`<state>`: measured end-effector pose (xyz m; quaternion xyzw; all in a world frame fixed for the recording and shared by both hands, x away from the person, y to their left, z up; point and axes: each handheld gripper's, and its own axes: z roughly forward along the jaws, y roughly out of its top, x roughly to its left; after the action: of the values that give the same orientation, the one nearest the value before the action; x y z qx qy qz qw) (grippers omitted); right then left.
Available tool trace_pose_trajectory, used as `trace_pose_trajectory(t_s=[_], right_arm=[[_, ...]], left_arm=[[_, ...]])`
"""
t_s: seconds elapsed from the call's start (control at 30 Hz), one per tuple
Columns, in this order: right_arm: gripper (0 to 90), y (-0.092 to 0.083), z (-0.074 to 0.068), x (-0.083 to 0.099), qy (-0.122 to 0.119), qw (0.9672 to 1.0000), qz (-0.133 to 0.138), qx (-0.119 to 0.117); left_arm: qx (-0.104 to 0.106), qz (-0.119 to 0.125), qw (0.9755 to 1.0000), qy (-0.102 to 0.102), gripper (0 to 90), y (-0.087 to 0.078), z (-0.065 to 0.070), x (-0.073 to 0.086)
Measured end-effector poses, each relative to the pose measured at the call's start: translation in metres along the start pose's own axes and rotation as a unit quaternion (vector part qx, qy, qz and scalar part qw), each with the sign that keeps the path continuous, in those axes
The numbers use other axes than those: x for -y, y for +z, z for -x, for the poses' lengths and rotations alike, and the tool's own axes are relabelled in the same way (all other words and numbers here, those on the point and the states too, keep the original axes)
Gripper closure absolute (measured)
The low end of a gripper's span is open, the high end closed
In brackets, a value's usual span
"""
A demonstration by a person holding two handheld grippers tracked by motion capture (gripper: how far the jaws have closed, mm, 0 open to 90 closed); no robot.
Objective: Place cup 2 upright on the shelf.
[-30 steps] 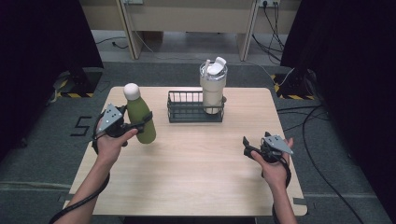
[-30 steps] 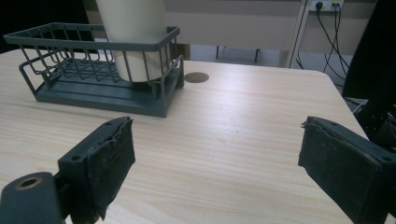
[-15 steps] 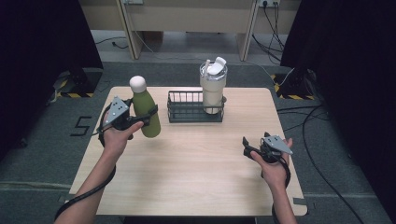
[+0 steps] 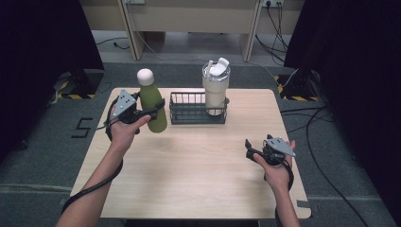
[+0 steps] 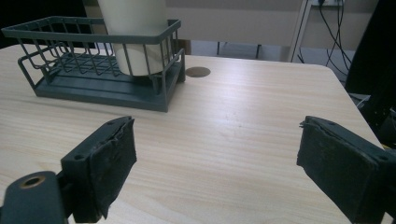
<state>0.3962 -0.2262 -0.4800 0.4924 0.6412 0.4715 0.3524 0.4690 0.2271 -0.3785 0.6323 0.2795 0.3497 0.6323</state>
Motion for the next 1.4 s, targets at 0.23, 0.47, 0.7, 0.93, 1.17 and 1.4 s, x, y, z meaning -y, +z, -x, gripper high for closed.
trace_pose_trajectory(t_s=[0.23, 0.47, 0.7, 0.93, 1.17, 1.4], right_arm=[[11.7, 0.001, 0.000, 0.001, 0.002, 1.0000, -0.001, 0.000], [11.8, 0.000, 0.000, 0.001, 0.004, 1.0000, -0.002, 0.000], [12.0, 0.001, 0.000, 0.001, 0.006, 1.0000, -0.003, 0.000], [12.1, 0.001, 0.000, 0.002, 0.006, 1.0000, -0.003, -0.001], [12.2, 0.001, 0.001, 0.002, 0.007, 1.0000, -0.004, 0.000], [12.4, 0.002, 0.001, 0.003, 0.008, 0.9999, -0.006, -0.001]], left_arm=[[0.005, 0.002, 1.0000, -0.007, 22.6, 0.010, 0.003, -0.005], [0.005, 0.008, 1.0000, -0.001, 22.6, 0.020, 0.003, -0.009], [0.006, 0.009, 0.9999, -0.007, 22.6, 0.029, 0.003, -0.015], [0.007, 0.015, 0.9998, -0.008, 22.6, 0.041, 0.004, -0.021], [0.002, 0.020, 0.9998, -0.004, 22.6, 0.051, 0.002, -0.025], [0.003, 0.018, 0.9997, -0.014, 22.6, 0.061, 0.000, -0.025]])
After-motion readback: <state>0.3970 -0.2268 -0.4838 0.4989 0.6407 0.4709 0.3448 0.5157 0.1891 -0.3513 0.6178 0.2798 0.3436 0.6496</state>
